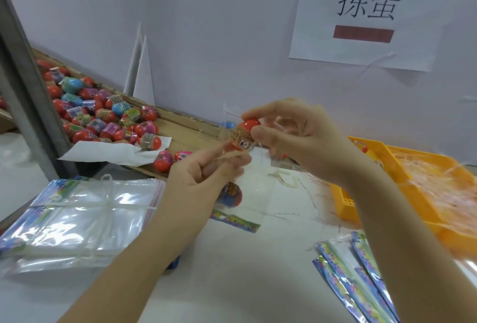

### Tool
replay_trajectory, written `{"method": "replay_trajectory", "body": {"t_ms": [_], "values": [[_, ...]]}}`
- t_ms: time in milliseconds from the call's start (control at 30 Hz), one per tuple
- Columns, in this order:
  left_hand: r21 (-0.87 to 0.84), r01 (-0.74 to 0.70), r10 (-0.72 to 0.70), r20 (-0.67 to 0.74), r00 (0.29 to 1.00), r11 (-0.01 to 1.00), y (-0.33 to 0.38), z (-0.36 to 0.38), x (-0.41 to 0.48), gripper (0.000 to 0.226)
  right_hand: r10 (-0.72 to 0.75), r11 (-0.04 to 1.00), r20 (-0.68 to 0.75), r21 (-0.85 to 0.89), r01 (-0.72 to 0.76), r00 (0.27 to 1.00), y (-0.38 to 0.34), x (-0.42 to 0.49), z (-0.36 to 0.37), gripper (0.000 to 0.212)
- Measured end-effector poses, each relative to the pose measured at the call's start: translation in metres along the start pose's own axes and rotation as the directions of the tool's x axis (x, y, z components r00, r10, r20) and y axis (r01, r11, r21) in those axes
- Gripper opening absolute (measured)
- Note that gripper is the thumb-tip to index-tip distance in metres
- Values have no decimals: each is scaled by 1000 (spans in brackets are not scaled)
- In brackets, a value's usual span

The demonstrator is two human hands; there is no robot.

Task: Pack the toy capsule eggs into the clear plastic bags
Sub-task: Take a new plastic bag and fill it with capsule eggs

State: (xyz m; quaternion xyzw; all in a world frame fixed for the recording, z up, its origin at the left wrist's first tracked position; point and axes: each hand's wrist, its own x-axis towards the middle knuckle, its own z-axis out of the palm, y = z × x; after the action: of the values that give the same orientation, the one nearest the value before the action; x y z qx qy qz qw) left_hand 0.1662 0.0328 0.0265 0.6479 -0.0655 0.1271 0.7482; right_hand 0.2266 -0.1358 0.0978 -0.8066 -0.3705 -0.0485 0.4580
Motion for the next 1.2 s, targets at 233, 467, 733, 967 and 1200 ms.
{"method": "replay_trajectory", "body": {"t_ms": [233,467,733,967,1200], "values": [[56,22,-20,-35,999,998,1,0,-2,31,98,978,66,177,-109,993,0,1,8,20],[-15,47,-48,-121,992,999,5,-3,-2,60,106,969,27,220,-109,994,2,-2,-9,26],[19,-36,38,-106,994,999,8,1,-6,61,47,995,26,89,-50,999,-4,-2,3,24],[-4,-62,62,-28,998,998,6,3,-6,47,60,988,129,135,-77,990,-6,-5,1,28],[66,-62,54,115,992,996,4,5,-7,53,98,987,185,105,-119,978,-8,-8,-10,14]]}}
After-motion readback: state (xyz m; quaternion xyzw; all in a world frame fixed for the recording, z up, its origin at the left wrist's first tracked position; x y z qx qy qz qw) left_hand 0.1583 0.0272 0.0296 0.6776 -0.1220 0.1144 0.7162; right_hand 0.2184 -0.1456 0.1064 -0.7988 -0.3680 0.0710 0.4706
